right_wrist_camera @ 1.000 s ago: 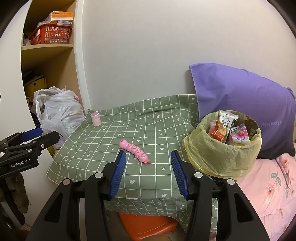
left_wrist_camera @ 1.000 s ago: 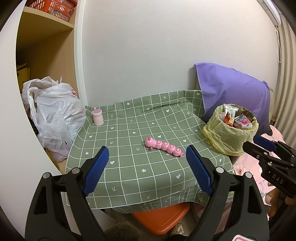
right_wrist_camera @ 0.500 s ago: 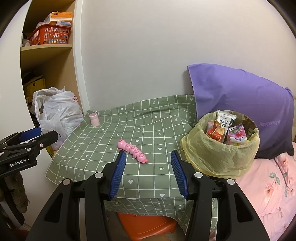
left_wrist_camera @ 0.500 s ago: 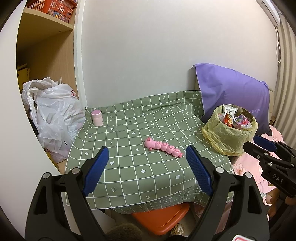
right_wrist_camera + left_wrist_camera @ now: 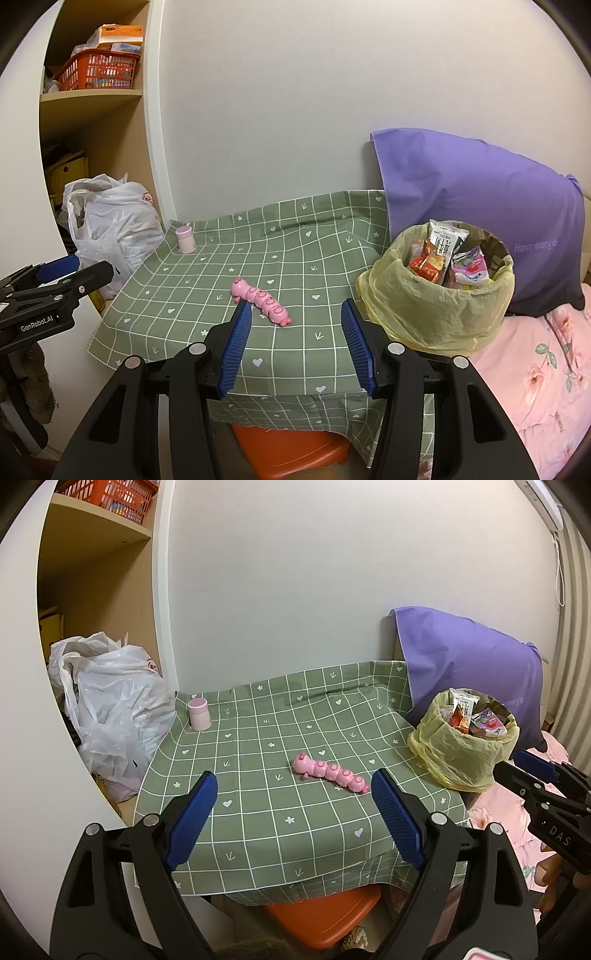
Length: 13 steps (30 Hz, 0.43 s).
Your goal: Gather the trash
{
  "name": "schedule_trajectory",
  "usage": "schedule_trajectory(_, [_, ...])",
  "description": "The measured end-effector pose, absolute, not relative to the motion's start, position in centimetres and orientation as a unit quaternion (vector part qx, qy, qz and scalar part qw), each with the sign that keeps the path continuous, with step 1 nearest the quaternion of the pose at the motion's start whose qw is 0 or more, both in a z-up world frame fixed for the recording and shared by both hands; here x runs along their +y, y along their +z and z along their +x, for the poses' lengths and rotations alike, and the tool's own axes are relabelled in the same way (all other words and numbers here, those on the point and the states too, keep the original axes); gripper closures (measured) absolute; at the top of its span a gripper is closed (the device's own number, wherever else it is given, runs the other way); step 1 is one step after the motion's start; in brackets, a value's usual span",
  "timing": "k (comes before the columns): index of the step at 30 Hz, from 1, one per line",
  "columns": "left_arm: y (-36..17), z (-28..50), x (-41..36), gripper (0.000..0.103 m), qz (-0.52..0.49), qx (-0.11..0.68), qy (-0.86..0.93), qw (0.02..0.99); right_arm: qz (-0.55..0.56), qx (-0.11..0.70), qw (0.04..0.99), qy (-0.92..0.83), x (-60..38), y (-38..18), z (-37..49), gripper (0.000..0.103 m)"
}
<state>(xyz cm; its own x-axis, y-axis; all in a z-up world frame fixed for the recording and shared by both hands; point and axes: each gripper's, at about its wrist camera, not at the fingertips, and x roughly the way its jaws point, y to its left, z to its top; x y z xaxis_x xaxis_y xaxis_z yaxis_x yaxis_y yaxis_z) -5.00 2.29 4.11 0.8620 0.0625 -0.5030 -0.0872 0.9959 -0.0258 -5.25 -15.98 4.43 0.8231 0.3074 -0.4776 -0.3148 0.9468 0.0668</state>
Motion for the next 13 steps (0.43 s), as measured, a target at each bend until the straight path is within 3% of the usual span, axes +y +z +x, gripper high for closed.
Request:
schedule_trajectory(8, [3.2, -3.7, 3.2, 0.022, -0.034, 0.281, 0.041, 0.958, -0.028, 0.268, 0.946, 0.182, -15.3, 3.5, -3.3, 0.054])
schedule_trajectory(10, [1.9, -1.9, 4.8, 0.022, -0.060, 0.304, 0.046, 0.950, -0.026, 0.289, 0.935, 0.203, -15.1, 2.5, -1.1, 0.047])
schedule_trajectory(13, [-1.2, 2.3, 7.7, 0.022, -0.106, 0.345, 0.061, 0.931, -0.036, 0.332, 0.909, 0.248, -13.9, 0.6, 3.2, 0.046])
